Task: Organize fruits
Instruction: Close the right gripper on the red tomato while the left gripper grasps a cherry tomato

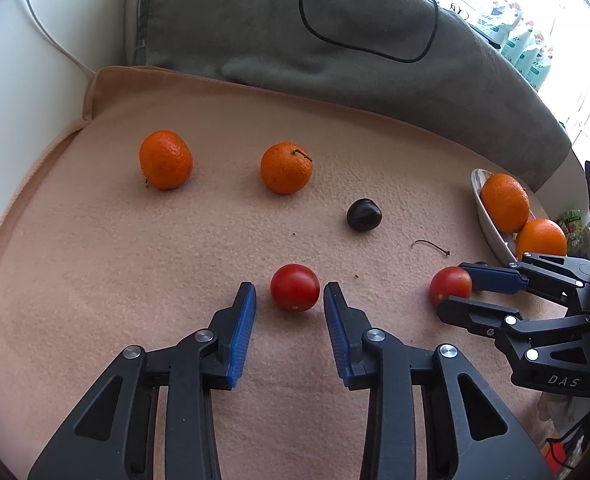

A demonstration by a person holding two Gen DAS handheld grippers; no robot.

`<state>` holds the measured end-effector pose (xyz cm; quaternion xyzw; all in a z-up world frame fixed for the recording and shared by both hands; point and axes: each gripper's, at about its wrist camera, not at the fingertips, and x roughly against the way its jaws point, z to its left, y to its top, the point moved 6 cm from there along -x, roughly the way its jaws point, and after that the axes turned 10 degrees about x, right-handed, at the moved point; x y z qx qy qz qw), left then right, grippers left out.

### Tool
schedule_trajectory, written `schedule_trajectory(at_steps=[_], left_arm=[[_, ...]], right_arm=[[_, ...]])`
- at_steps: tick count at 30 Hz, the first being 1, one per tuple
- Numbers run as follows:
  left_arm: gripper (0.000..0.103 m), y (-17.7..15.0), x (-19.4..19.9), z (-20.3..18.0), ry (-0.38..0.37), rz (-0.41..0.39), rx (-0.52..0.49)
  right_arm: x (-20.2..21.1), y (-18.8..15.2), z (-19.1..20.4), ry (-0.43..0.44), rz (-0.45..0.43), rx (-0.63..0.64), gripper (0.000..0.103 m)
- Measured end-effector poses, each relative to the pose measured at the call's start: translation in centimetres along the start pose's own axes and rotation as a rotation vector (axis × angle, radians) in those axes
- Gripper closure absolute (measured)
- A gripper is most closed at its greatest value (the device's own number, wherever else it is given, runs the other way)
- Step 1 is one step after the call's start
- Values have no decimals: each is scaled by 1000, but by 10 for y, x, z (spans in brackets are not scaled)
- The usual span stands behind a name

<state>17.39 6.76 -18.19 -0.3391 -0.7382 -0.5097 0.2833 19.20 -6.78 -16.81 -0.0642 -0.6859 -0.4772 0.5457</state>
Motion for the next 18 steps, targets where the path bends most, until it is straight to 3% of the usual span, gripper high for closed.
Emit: schedule_trajectory(at_steps=[7,18], left_arm=[[79,4,-4,1,0,-10,-4],[80,2,2,-2,-7,-35,-4]], right_arm=[[-1,-1,0,-7,3,-2,67],[3,-1,1,-8,-16,-5,67]])
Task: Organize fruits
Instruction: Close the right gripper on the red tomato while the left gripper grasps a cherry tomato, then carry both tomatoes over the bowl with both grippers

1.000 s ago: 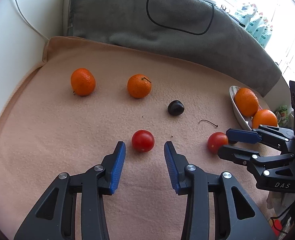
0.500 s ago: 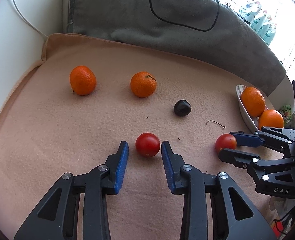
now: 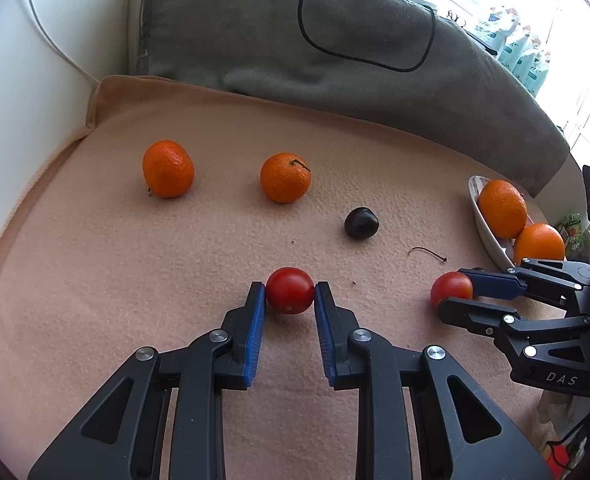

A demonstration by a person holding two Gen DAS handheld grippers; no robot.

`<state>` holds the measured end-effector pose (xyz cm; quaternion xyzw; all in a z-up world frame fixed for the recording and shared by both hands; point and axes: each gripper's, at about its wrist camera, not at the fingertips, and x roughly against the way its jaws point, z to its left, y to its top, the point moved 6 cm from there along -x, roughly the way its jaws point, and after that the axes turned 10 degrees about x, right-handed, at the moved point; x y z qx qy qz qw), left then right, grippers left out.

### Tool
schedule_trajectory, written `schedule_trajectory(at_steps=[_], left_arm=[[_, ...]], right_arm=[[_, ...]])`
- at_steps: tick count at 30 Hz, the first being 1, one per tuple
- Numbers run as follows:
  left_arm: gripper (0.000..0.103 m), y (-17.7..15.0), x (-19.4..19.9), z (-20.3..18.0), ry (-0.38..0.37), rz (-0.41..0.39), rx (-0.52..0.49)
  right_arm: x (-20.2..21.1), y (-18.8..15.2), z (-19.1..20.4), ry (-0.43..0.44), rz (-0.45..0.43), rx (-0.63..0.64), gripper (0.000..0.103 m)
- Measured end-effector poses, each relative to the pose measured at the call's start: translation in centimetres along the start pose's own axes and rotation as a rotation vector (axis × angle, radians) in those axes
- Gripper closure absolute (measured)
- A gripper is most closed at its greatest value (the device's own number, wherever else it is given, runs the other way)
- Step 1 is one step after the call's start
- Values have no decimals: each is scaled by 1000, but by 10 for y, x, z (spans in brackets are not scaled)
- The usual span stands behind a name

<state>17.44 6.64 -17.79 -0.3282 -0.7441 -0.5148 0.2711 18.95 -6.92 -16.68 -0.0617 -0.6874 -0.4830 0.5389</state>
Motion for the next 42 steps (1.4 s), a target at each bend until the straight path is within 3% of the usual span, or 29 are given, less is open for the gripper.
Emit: schedule_trajectory(at_steps=[8,26,42], left_arm=[[80,0,14,-9,-29,-21,-3],[80,-2,37,-75,-118,-54,-82],[80,-4,33,-135,-179,-49,-153]], right_arm=[[19,-2,-1,-1,-39,-11,67],[81,-13,-25,-55,-150,-51,67],[131,-39,-70,-141,-215,-125,67]])
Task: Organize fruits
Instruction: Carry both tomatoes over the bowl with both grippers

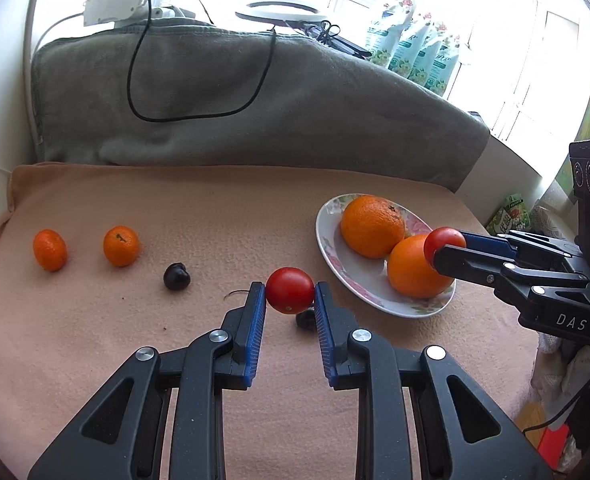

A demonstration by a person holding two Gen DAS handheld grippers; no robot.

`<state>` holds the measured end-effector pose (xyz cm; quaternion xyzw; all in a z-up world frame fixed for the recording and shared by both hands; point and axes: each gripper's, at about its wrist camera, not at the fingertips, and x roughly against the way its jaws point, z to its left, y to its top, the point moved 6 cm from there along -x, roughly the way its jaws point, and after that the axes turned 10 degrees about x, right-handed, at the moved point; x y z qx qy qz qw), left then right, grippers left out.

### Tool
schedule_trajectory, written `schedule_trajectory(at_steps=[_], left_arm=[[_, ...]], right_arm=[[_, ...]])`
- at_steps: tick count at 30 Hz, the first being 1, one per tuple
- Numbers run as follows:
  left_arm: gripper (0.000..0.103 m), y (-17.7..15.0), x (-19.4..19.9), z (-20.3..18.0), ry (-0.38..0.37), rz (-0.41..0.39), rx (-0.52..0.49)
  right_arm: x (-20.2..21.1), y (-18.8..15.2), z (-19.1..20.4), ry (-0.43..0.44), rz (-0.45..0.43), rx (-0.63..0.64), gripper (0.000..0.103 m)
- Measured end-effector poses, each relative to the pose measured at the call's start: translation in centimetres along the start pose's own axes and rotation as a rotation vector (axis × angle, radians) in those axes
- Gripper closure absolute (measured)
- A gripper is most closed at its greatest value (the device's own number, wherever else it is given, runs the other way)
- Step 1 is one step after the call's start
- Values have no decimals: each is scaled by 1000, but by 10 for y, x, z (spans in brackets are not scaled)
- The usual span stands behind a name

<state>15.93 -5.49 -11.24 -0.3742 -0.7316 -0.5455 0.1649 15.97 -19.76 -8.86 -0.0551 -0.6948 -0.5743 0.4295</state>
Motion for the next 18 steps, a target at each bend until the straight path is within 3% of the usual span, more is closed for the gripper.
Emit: schedule_trajectory(at_steps=[18], left_arm=[[80,-7,-35,-51,-55,61,-62]], right_arm=[[18,-19,-88,-102,-2,-138,67]])
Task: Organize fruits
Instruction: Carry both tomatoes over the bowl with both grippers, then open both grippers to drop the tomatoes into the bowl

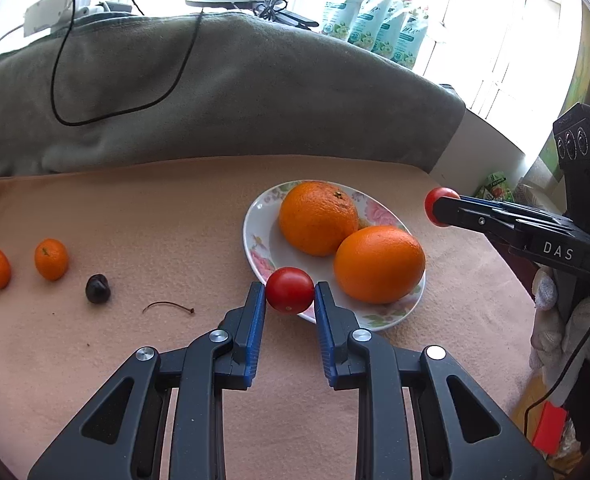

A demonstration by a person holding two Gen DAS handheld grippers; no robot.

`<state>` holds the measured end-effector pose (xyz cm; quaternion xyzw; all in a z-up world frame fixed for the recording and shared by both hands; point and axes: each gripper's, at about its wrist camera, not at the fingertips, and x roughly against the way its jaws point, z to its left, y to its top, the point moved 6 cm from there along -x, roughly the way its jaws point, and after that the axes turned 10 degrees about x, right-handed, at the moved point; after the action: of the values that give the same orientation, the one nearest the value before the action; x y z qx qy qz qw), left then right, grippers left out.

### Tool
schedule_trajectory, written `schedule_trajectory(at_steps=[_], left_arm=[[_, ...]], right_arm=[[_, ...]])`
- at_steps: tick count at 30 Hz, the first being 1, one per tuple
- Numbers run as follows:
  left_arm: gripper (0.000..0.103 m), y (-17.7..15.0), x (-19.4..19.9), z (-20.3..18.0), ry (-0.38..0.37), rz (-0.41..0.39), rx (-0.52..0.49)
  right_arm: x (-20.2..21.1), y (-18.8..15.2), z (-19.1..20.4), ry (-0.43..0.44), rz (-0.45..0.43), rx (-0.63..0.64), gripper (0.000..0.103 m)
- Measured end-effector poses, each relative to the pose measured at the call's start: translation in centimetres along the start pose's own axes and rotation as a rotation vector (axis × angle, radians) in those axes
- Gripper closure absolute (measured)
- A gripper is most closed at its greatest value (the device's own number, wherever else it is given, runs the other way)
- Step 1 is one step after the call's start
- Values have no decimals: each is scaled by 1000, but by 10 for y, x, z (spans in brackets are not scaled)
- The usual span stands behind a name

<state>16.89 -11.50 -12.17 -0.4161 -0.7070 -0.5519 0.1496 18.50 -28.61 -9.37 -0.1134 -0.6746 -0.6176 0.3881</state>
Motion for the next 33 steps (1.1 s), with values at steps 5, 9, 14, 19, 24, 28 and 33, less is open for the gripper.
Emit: schedule_trajectory(at_steps=[5,9,14,19,24,28,33], left_arm=[[80,-1,-5,-7,-4,12,-13],[80,0,-8,-11,-5,18,-22],[80,1,-14,-16,-5,23,-26],[80,1,-18,-19,-7,28,-31],[80,2,-22,-23,-13,33,-40],[80,2,-23,-24,-14,34,-40],[80,2,-24,-25,-17,36,-42]], right_arm=[[-10,-4,-16,-14,26,-25,67],[-19,-8,-25,-13,46,-44,67],[-30,-11,-32,-4,67,-66,67],[-39,-10,-33,3,77,-66,67],[-44,-10,-32,10,89,-65,67],[-46,-11,-34,13,90,-82,67],[-46,-10,-35,25,85,-93,65]])
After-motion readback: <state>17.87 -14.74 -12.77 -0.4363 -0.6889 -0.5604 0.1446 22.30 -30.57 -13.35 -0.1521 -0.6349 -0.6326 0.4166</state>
